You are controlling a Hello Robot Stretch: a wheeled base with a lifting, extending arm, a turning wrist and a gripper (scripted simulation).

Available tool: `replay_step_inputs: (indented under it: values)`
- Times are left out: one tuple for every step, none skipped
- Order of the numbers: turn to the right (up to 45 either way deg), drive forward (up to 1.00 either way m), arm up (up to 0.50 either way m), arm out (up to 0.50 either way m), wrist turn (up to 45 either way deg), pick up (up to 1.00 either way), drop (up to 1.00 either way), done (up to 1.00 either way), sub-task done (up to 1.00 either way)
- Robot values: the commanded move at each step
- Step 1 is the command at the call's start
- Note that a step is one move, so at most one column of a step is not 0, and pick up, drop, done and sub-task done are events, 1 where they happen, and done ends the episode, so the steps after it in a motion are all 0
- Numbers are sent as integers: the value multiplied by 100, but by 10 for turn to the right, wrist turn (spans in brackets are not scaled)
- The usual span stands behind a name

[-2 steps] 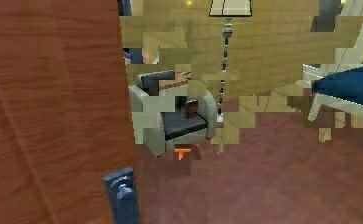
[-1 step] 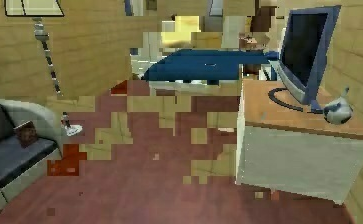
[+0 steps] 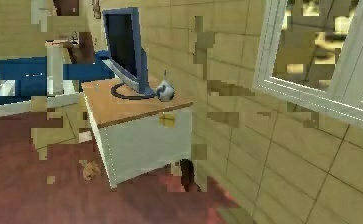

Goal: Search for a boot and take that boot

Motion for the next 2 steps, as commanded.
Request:
replay_step_inputs:
  values:
    - [450,0,0,0,0,0,0,0,0]
    - [120,0,0,0,0,0,0,0,0]
